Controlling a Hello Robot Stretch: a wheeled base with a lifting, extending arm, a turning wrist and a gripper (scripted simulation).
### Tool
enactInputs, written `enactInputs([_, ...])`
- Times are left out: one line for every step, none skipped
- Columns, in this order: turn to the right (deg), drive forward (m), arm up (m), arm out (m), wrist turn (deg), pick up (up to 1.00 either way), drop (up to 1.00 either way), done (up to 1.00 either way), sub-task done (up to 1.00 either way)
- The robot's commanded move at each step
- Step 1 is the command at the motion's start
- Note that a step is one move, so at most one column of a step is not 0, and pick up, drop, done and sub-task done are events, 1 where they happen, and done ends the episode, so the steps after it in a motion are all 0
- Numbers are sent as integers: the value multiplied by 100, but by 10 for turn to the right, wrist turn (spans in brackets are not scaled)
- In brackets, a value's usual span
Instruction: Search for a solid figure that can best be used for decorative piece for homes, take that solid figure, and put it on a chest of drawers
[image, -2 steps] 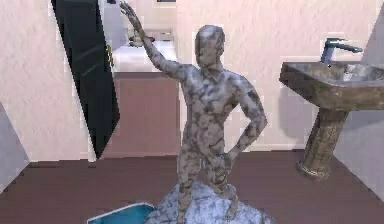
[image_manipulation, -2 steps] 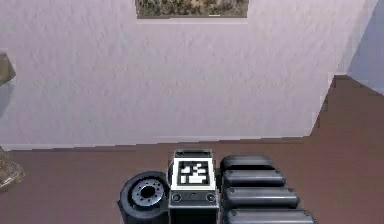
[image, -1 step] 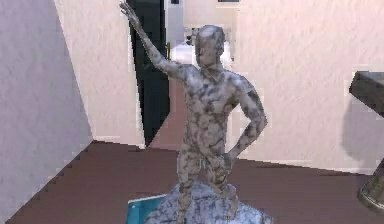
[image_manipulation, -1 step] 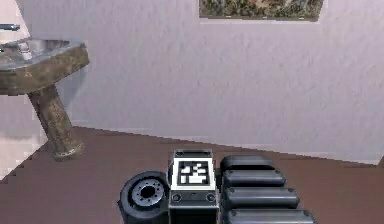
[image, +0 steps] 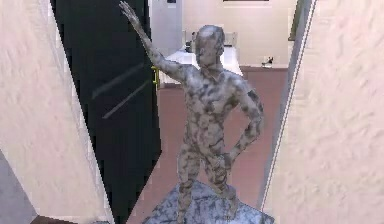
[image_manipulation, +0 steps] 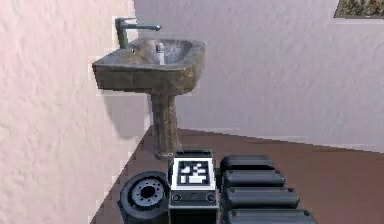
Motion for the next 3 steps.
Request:
enactInputs([-30,0,0,0,0,0,0,0,0])
enactInputs([0,100,0,0,0,0,0,0,0])
enactInputs([-30,0,0,0,0,0,0,0,0])
